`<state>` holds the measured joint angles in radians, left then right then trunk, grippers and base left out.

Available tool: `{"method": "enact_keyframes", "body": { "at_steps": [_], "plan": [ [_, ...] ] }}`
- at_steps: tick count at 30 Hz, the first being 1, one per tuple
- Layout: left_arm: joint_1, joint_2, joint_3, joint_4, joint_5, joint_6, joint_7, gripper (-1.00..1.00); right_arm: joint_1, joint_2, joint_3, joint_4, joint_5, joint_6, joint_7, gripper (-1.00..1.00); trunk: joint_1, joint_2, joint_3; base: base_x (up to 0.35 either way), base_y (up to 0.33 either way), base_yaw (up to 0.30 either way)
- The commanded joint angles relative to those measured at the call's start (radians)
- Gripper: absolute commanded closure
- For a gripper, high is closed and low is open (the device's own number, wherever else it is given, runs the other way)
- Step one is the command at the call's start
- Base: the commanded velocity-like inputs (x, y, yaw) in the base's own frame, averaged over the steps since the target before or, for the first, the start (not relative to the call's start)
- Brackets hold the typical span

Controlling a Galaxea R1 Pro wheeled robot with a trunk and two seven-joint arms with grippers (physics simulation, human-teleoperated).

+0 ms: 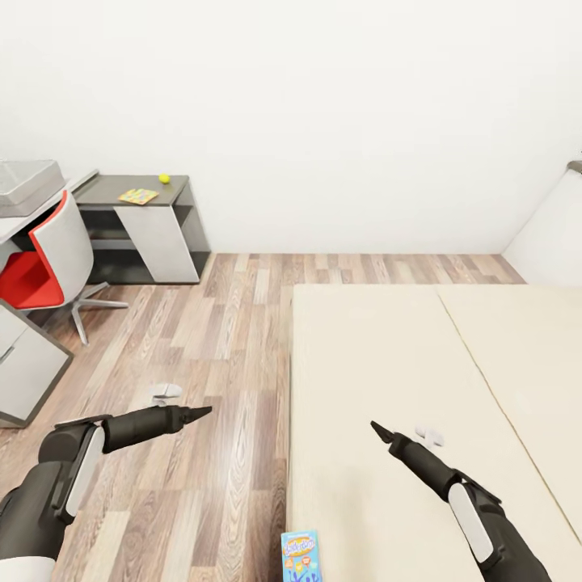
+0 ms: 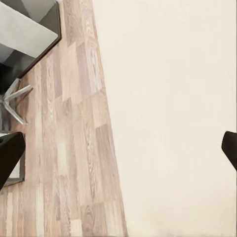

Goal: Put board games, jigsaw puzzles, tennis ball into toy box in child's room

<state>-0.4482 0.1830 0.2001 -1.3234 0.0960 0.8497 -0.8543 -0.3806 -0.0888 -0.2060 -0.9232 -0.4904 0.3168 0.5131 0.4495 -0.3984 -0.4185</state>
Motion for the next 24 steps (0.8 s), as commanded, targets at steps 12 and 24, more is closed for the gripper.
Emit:
{"method": "enact_keyframes", "body": {
  "at_steps": [12,24],
  "plan": [
    [-0.001,-0.062,-0.005,0.007,0.005,-0.018,0.364,-1.0,-0.006,0.003,0.001,0.064,0.029,-0.041,-0.054,-1.0,0.001,-0.002,0.019,0.0,0.0,0.0],
    [-0.001,-0.071,-0.005,0.008,0.004,-0.02,0.412,-1.0,-0.006,0.012,0.002,0.065,0.036,-0.059,-0.237,-1.0,0.001,-0.002,0.039,0.0,0.0,0.0]
  ]
}}
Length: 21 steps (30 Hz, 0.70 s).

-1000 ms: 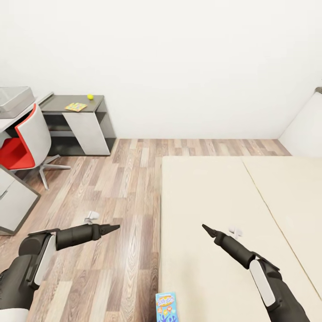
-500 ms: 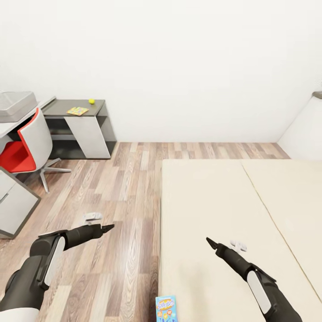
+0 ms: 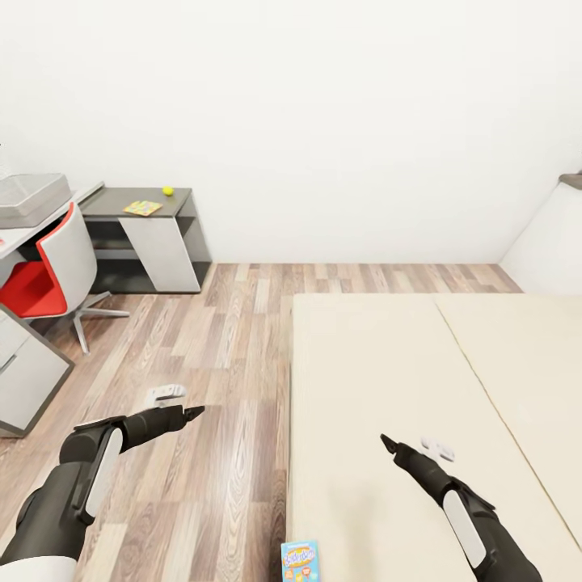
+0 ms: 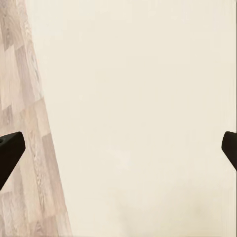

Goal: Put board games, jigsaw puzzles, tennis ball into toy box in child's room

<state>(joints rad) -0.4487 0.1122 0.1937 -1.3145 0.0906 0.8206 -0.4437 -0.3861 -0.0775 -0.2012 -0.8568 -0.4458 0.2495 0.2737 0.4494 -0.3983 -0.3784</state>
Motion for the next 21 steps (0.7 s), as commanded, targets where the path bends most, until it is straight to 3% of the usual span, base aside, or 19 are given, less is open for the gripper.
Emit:
{"method": "enact_keyframes", "body": {
  "at_steps": [1,6,11,21],
  "plan": [
    [-0.001,0.0,0.001,-0.001,0.009,0.009,0.003,-1.0,0.0,0.001,-0.002,-0.002,-0.008,0.006,-0.014,-1.0,0.001,-0.002,0.0,0.0,0.0,0.0],
    [-0.001,-0.001,0.001,0.0,0.009,0.008,0.053,-1.0,0.0,0.003,-0.001,-0.008,-0.009,0.002,-0.092,-1.0,0.001,-0.002,0.008,0.0,0.0,0.0],
    [-0.001,-0.001,0.001,-0.001,0.013,0.007,0.096,-1.0,0.0,0.005,-0.001,-0.012,-0.01,0.002,-0.107,-1.0,0.001,-0.002,0.017,0.0,0.0,0.0],
    [-0.001,-0.001,0.001,-0.013,0.017,0.006,0.098,-1.0,0.0,0.004,-0.001,-0.013,-0.011,0.003,-0.111,-1.0,0.001,-0.002,0.033,0.0,0.0,0.0]
  ]
}}
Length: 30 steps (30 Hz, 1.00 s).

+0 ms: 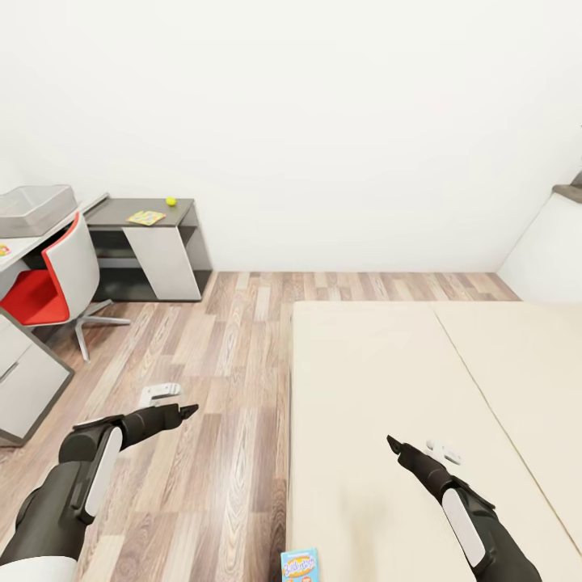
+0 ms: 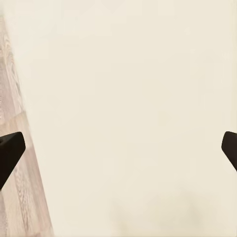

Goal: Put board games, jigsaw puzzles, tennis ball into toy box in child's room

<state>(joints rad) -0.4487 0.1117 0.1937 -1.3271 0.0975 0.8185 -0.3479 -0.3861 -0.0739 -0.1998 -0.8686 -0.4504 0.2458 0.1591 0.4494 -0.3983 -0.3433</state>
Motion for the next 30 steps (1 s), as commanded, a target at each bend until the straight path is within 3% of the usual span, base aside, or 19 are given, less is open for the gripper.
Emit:
{"method": "enact_keyframes", "body": {
  "at_steps": [1,30],
  "plan": [
    [-0.001,0.0,0.001,-0.003,0.01,0.008,0.002,-1.0,0.0,0.0,-0.003,-0.001,-0.007,0.007,0.004,-1.0,0.001,-0.002,0.0,0.0,0.0,0.0],
    [-0.001,-0.001,0.001,-0.015,0.012,0.008,-0.002,-1.0,0.0,0.0,-0.004,0.001,-0.007,0.005,0.003,-1.0,0.001,-0.002,0.048,0.0,0.0,0.0]
  ]
}}
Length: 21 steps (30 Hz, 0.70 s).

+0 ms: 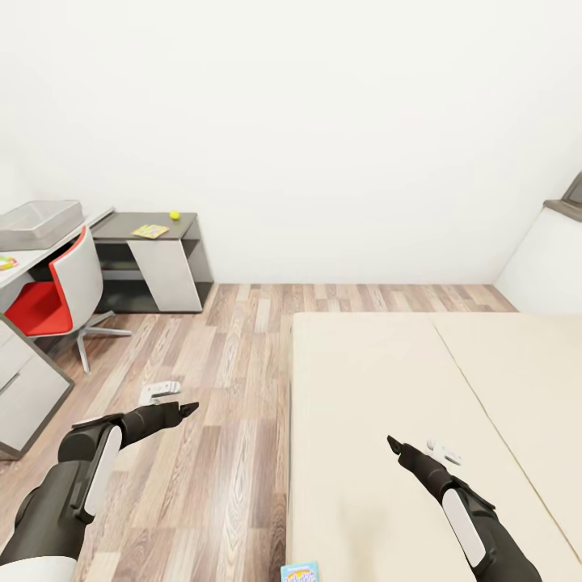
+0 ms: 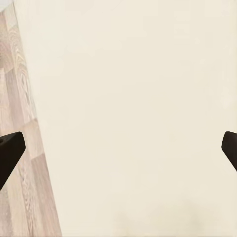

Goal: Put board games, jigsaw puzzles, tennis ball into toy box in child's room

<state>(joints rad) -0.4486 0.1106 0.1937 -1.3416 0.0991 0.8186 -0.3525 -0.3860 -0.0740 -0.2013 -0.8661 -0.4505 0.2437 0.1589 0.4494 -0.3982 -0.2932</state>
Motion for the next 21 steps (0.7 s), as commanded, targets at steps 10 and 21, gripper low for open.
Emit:
{"method": "enact_keyframes", "body": {
  "at_steps": [10,21],
  "plan": [
    [-0.001,0.0,0.001,-0.001,0.01,0.008,0.003,-1.0,-0.001,0.0,-0.003,0.002,-0.005,0.004,0.004,-1.0,0.001,-0.002,0.015,0.0,0.0,0.0],
    [-0.001,0.0,0.0,-0.001,0.01,0.008,0.002,-1.0,-0.001,0.0,-0.003,0.004,-0.005,0.003,0.004,-1.0,0.001,-0.002,0.033,0.0,0.0,0.0]
  ]
}}
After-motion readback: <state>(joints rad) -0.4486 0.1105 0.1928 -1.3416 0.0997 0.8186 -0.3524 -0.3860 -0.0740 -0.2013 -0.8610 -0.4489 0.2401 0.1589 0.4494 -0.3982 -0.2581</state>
